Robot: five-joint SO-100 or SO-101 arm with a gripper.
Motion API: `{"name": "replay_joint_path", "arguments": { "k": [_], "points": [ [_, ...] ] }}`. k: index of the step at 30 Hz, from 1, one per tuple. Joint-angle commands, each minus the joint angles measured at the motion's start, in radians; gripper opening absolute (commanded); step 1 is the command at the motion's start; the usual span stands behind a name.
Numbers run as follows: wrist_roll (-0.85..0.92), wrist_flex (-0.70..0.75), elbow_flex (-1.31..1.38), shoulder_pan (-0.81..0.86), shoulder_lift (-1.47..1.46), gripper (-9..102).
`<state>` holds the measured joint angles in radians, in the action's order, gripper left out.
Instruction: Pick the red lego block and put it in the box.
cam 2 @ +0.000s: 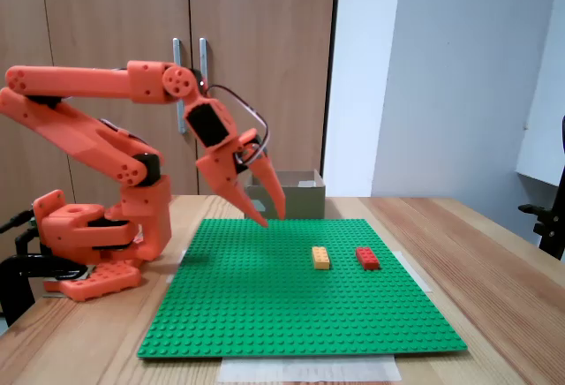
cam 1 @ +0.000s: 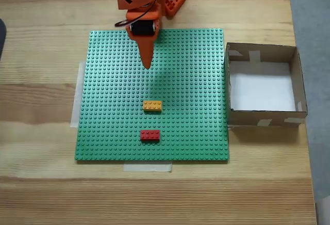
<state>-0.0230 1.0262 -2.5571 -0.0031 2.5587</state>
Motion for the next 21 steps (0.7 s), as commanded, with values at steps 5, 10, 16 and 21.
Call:
{"name": "replay_joint_path", "arguments": {
  "k": [5, 10, 16, 21],
  "points": [
    [0.006, 0.123, 0.304, 0.005, -0.232, 16],
    [0.021, 0.192, 0.468, 0.009, -0.371, 17],
    [0.058, 0.222, 0.6, 0.018, -0.486, 17],
    [0.098, 0.232, 0.676, 0.029, -0.541, 16]
  ]
}}
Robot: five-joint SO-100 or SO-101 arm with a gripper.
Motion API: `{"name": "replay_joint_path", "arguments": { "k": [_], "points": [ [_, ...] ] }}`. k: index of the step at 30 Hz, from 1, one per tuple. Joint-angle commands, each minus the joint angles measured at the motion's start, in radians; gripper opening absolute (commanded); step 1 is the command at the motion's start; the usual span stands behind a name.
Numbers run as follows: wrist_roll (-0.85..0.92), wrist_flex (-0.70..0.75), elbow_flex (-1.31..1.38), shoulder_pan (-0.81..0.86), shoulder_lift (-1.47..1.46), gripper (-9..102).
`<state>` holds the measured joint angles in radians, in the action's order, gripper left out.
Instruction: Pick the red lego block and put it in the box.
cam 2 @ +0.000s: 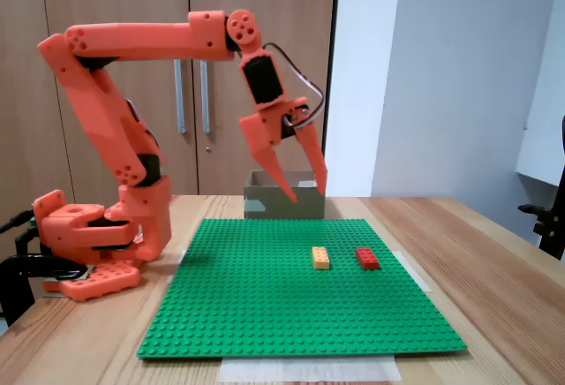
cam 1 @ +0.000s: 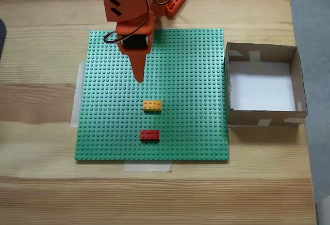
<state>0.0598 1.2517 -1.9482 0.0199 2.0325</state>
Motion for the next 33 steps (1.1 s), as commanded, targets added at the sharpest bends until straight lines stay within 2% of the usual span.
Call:
{"name": "replay_joint_path", "arguments": {
  "k": [1, 4, 9, 11, 21, 33],
  "points": [
    [0.017, 0.005, 0.081, 0.006, -0.031, 15],
    [0.055, 0.028, 0.135, 0.008, -0.077, 15],
    [-0.04, 0.061, 0.242, 0.031, -0.181, 15],
    [0.026, 0.063, 0.273, 0.037, -0.213, 15],
    [0.037, -0.063, 0.202, 0.089, -0.253, 17],
    [0.02, -0.08, 0.232, 0.091, -0.356, 25]
  ]
}}
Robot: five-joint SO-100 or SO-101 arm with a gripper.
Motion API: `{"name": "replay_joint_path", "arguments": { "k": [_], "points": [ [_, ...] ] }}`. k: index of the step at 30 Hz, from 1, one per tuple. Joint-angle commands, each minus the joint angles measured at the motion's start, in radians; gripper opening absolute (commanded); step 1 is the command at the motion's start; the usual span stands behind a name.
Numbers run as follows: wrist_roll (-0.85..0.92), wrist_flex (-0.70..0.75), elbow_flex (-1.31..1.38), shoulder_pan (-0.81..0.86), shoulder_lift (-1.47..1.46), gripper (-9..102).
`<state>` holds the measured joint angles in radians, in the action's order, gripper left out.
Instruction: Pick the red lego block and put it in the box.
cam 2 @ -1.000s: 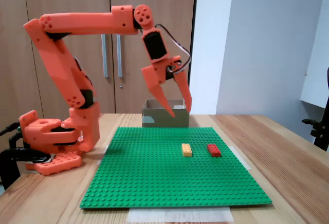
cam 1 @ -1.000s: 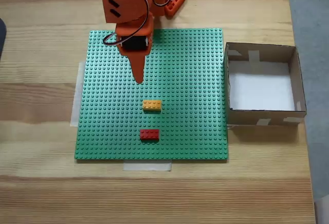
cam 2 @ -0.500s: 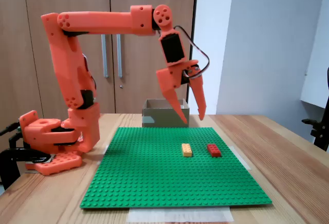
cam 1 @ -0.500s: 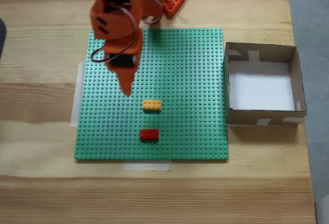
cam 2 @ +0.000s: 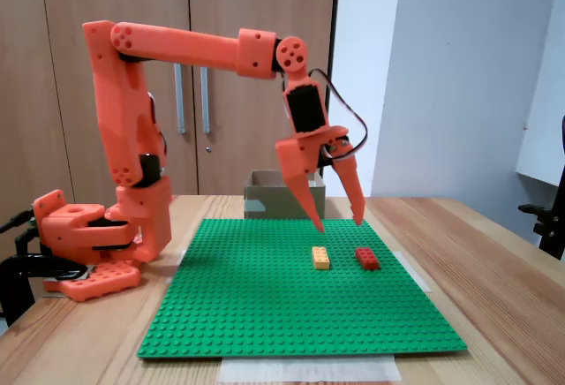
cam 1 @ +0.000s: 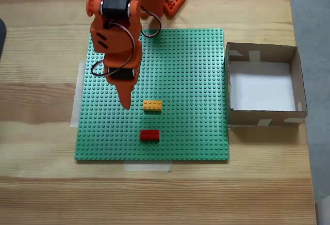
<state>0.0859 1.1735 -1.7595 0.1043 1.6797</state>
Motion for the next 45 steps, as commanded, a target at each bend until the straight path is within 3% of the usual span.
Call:
{"name": "replay_joint_path", "arguments": {
  "k": [1, 21, 33, 45],
  "points": [
    [-0.008, -0.003, 0.043, 0.006, -0.008, 27],
    [-0.072, -0.048, 0.189, 0.014, -0.112, 22],
    [0.025, -0.052, 0.221, 0.005, -0.198, 20],
    [0.002, -0.041, 0.359, -0.046, -0.36, 24]
  ]
}}
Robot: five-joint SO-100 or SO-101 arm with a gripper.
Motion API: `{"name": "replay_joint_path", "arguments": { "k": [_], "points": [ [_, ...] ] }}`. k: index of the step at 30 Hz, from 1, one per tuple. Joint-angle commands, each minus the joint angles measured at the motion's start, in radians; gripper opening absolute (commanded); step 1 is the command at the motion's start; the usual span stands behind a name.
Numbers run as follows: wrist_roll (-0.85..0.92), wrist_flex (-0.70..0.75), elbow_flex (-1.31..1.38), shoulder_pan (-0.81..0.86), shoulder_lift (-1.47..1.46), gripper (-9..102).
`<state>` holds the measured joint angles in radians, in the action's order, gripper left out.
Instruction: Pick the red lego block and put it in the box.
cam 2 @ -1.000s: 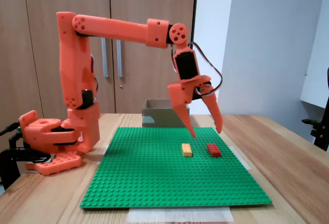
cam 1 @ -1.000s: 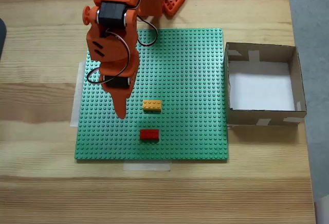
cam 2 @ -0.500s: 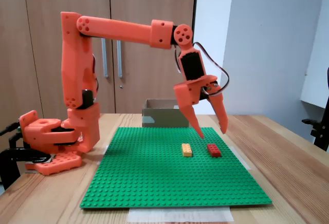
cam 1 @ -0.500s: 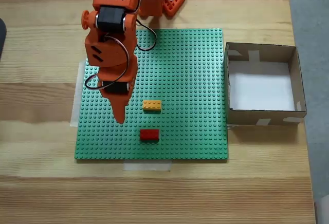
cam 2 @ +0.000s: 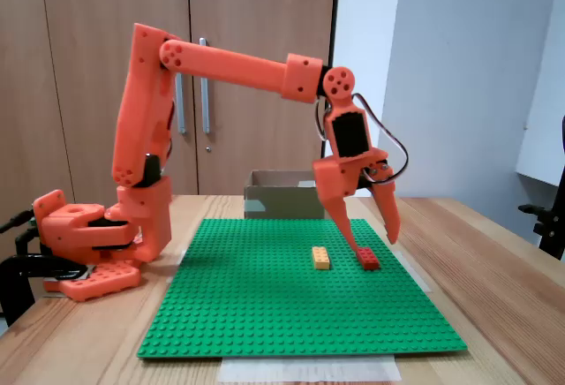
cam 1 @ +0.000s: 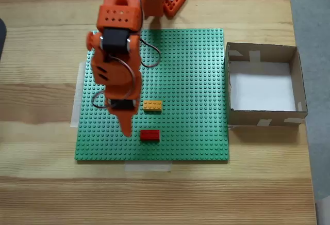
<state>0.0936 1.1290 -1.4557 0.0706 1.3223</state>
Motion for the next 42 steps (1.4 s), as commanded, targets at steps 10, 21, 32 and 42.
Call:
{"name": "replay_joint_path", "arguments": {
  "k": [10, 21, 32, 42],
  "points": [
    [-0.046, 0.063, 0.138, -0.061, -0.112, 34],
    [-0.025, 0.089, 0.213, -0.074, -0.196, 32],
    [-0.037, 0.098, 0.253, -0.08, -0.256, 25],
    [-0.026, 0.103, 0.265, -0.08, -0.272, 22]
  ]
}}
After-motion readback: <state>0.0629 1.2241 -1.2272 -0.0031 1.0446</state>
